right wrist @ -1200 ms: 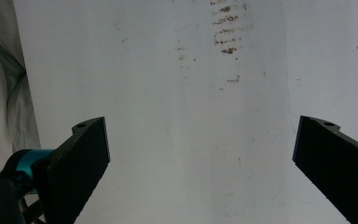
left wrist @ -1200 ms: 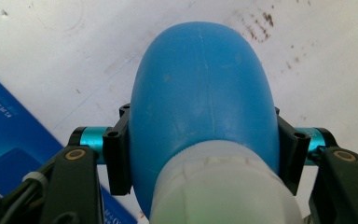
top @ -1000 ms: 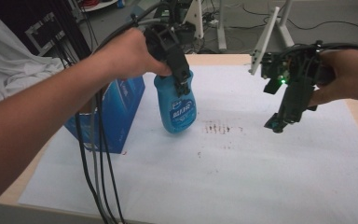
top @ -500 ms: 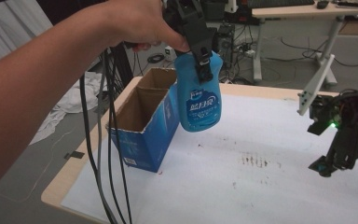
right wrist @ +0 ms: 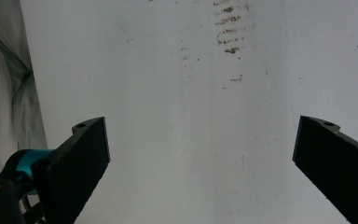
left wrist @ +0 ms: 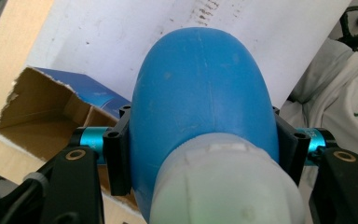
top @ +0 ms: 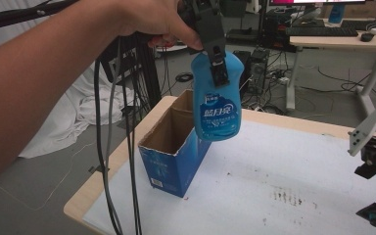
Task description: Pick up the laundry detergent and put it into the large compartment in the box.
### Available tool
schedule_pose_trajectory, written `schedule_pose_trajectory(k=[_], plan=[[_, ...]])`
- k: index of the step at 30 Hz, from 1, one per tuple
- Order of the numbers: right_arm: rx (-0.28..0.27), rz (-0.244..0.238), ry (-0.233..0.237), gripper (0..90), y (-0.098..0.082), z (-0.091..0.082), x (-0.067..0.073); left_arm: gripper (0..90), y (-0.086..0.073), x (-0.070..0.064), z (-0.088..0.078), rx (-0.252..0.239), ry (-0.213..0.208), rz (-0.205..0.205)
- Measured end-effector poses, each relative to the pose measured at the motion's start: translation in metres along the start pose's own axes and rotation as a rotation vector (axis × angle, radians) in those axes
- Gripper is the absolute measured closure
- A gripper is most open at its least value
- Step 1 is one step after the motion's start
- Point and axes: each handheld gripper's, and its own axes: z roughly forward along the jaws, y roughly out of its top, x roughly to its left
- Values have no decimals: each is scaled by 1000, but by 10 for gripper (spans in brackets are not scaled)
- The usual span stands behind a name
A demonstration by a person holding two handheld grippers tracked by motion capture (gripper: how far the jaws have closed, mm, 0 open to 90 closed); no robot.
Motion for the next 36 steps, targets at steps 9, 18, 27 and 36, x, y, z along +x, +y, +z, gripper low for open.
schedule_pose_trajectory(k=[9,18,27,36], plan=[[-4,1,3,28,3,1,1,377,-30,13,-18,-16,29,-6],[-7,17,1,29,2,1,-1,377,-53,25,-19,-2,49,5],[-9,31,4,28,3,3,-3,378,-70,37,-10,28,72,28],[-5,31,5,28,5,5,-4,378,-82,49,14,72,76,23]])
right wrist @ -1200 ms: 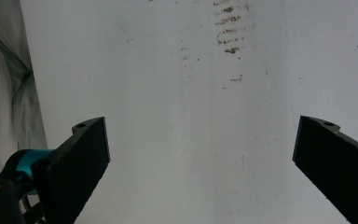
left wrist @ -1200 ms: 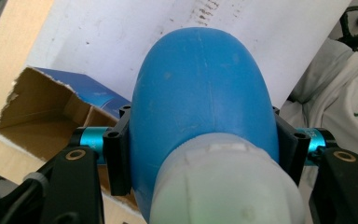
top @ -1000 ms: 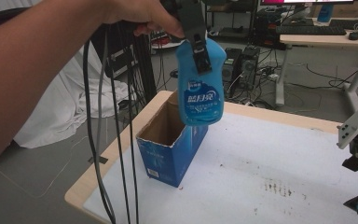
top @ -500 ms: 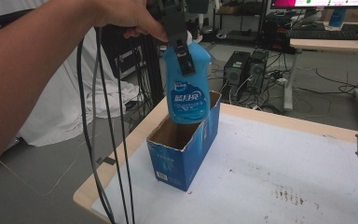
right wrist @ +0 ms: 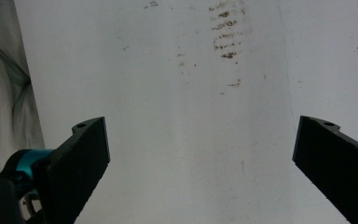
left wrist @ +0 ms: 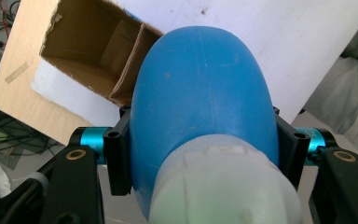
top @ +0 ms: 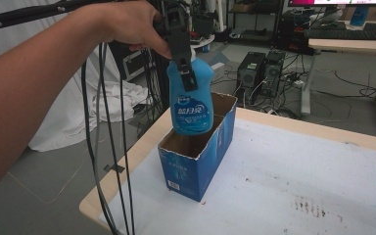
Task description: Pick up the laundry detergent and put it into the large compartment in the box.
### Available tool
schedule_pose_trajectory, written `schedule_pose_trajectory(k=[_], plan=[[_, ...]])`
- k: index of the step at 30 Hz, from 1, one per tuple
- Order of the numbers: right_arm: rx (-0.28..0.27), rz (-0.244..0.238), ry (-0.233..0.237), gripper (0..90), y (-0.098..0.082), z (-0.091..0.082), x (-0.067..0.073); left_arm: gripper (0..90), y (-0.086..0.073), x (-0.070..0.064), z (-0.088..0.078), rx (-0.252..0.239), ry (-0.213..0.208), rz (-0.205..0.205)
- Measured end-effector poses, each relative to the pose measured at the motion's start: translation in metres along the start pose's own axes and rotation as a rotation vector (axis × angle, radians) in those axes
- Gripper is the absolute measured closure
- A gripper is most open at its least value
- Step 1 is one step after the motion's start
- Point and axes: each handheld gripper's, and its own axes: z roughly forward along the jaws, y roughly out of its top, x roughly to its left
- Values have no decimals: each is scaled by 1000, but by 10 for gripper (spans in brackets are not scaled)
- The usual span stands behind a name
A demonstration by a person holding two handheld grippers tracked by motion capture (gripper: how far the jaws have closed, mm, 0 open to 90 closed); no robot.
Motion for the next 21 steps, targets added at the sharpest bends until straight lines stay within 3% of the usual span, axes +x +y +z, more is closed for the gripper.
schedule_pose_trajectory(k=[10,21], plan=[[7,2,3,28,2,3,-2,378,-5,3,41,0,-17,19],[9,6,8,28,2,5,-2,378,-4,6,94,49,-12,45]])
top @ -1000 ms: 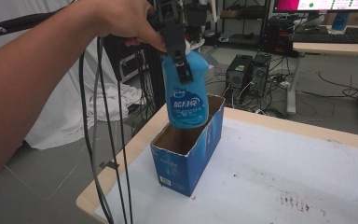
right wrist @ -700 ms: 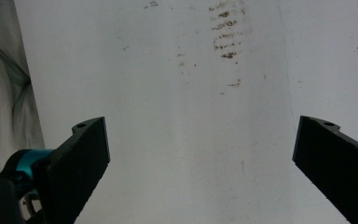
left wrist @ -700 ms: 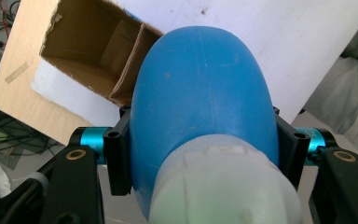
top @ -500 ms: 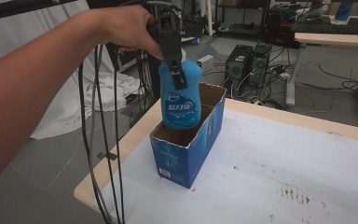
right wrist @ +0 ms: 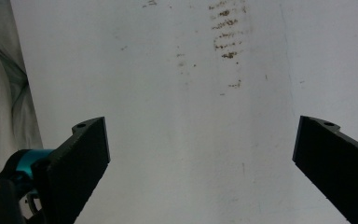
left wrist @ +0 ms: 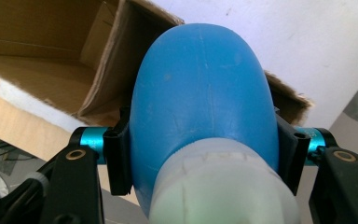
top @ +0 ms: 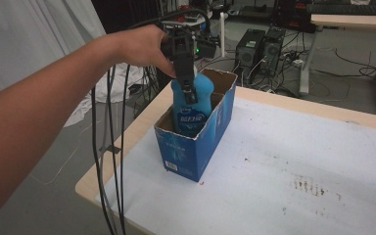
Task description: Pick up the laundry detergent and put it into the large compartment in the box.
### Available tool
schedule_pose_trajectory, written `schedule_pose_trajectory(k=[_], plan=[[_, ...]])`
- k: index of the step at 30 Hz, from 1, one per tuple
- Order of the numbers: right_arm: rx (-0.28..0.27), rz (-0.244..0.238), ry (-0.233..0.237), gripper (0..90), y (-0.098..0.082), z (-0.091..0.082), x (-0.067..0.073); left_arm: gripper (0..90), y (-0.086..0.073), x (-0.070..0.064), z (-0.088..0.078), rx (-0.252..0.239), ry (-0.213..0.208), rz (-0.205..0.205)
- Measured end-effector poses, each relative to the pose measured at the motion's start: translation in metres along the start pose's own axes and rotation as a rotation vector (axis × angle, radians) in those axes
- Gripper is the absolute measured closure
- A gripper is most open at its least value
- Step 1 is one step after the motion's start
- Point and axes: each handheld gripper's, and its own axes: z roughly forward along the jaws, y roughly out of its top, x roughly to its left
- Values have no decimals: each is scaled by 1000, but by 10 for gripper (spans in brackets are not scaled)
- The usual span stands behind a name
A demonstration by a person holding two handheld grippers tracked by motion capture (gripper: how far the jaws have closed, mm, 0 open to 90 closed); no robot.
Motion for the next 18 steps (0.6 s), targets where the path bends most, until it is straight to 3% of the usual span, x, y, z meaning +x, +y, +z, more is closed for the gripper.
schedule_pose_trajectory(k=[5,18], plan=[[0,6,-1,28,-1,0,0,378,-4,0,29,22,-5,-15],[3,10,1,28,-2,2,0,377,-5,-3,66,77,-32,-8]])
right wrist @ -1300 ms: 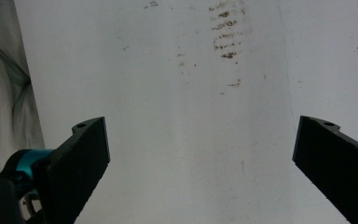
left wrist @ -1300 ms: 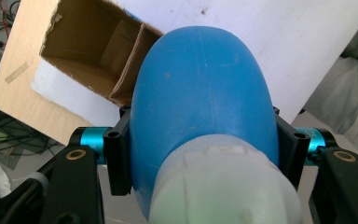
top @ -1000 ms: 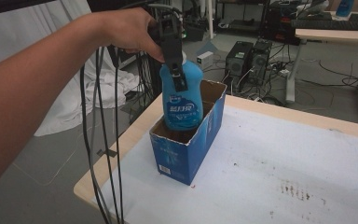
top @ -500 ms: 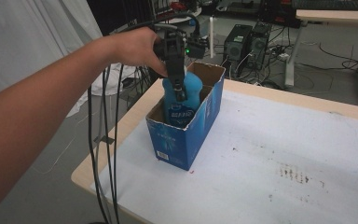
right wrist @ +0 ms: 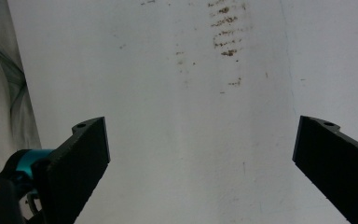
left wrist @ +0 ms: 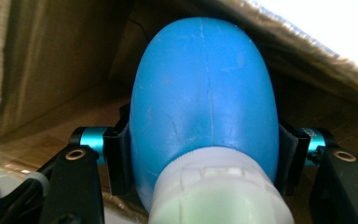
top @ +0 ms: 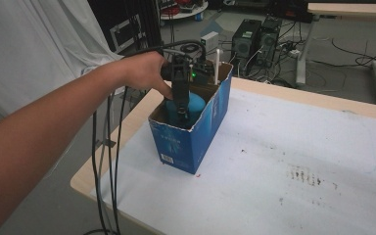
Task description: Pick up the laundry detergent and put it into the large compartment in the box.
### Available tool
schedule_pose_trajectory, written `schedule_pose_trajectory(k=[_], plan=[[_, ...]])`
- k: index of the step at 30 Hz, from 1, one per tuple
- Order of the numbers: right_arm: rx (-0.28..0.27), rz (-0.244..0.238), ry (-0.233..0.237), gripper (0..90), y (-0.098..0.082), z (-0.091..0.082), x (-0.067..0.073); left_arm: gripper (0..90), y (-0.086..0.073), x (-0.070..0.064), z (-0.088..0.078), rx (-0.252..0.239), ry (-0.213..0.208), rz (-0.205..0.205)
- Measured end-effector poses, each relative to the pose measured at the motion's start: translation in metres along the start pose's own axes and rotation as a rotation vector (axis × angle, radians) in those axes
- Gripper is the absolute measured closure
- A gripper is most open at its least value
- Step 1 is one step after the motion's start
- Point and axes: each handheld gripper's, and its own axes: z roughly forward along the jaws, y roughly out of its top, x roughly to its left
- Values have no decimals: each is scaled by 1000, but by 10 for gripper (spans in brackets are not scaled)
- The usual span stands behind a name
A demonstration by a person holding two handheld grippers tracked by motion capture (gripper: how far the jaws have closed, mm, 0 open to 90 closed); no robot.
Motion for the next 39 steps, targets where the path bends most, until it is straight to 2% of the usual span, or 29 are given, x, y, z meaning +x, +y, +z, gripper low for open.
schedule_pose_trajectory(k=[3,19,20,23,29,33,37,39], plan=[[-1,3,0,28,-1,1,-1,377,-2,1,1,-14,-3,-8],[-1,3,2,28,-1,0,0,359,-4,3,0,-27,-3,-26],[1,3,2,28,-1,0,0,319,-5,4,-3,-46,5,-37],[-2,2,2,28,-2,-1,0,313,-9,7,-18,-104,16,-60],[-6,8,-4,28,-1,-2,2,279,-18,9,-53,-180,34,-94],[-14,-1,-6,28,-1,-3,3,238,-18,7,-69,-212,43,-104],[-13,-13,-9,28,-1,-4,4,216,-16,2,-80,-216,53,-96],[-17,-6,-11,28,-1,-5,5,203,-12,-1,-84,-221,74,-97]])
